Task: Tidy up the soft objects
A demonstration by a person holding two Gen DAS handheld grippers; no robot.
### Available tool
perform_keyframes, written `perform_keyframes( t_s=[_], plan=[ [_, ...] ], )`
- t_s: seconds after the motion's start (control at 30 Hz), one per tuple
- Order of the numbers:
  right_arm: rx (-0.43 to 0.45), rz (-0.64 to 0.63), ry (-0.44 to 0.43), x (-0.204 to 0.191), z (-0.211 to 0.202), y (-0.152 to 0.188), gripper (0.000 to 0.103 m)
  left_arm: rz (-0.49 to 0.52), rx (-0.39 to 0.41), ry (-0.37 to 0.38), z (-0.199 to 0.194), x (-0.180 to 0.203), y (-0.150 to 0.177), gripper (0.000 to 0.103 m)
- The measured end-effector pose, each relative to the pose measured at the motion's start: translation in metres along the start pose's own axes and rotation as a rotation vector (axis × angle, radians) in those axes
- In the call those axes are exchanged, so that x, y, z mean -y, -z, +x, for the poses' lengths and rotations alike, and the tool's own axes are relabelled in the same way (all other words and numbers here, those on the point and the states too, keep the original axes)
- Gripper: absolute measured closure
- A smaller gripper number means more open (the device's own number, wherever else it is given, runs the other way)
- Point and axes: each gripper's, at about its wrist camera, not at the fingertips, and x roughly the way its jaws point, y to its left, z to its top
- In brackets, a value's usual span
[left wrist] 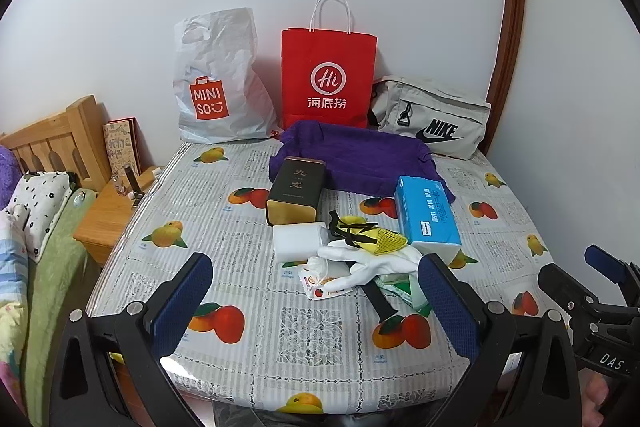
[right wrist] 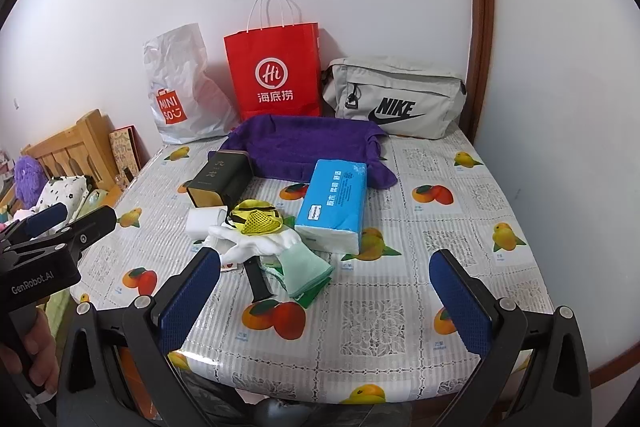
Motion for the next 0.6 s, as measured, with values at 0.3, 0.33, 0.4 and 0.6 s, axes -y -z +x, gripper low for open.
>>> perform_keyframes(
  t_s=[0.3,0.33,0.4,0.6],
  plan=[
    [0.004,0.005,0.003,0.0007,-0.0024,0.0000,0.000,-0.002,0.002,0.000,-0.0003,0.0004,0.0005,0.000],
    [0.004,0.005,0.003,0.0008,-0.0023,0.0001,0.000,-0.002,0.000,-0.002,0.0000,0.0006,0.0001,0.000],
    [0.004,0.006,0.002,0.0009,-0.0027,0.0000,0.000,0.001,0.000,-0.001,-0.0007,0.0023,0.0000,0.000],
    [0.002,0.001,0.001,0.0014,-0.0026,-0.0004,0.000,0.003,0.000,-0.002,-0.0018,0.0027,0.0004,0.000]
  ],
)
